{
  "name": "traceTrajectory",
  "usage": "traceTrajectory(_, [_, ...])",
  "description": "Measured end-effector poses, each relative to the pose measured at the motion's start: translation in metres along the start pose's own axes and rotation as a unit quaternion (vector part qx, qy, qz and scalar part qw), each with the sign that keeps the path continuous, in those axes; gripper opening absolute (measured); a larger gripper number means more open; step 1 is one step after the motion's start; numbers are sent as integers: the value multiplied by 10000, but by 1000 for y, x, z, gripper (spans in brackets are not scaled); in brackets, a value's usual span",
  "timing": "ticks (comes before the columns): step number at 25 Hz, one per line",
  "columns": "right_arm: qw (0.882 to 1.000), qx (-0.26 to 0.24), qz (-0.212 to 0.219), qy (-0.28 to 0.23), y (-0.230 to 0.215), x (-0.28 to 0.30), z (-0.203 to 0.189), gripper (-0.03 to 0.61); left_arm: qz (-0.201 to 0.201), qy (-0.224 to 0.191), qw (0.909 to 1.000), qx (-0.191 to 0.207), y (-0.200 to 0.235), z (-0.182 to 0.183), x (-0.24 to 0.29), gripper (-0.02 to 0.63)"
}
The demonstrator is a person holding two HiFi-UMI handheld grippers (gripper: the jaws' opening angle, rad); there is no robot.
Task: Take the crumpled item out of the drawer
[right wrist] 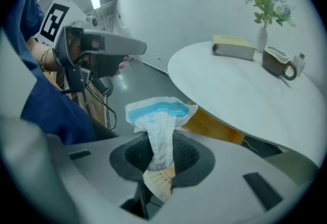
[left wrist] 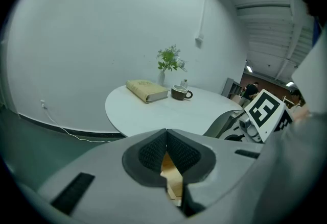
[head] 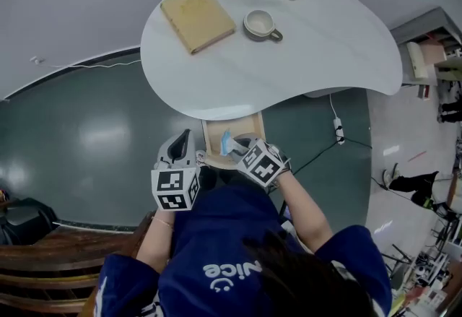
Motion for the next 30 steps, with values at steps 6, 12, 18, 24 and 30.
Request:
traceTrajectory(6, [9945,849,-364,-502,-9,-29,15,89,-265,-188,9993,-197,-9,10,1,5])
traceTrajectory(12, [9830,1363,-730,-993,-19,-62,24,89,-408,-517,9978,-59,-21,33,-4,5])
traceTrajectory(18, [9728,1400,-1247,-1360,-28,-88,32,89,-530,-637,9963,237,-30,49,-6,5])
traceTrajectory(24, [9496,1563,-1787,-2048,-40,-122,52,89,-608,-896,9934,368,-39,66,-14,5])
traceTrajectory(30, [9234,1728,-2142,-2677,-49,-148,71,89,-673,-1234,9890,451,-43,85,-19,5])
Point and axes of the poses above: the fingertips, and each gripper's own axes: x forward along the fingers, y to its left, z out of its top, the point moved 5 cm from there along -x, backward along the fingers, and after that the axes turned 15 degrees about -z, right-handed, at the moved point
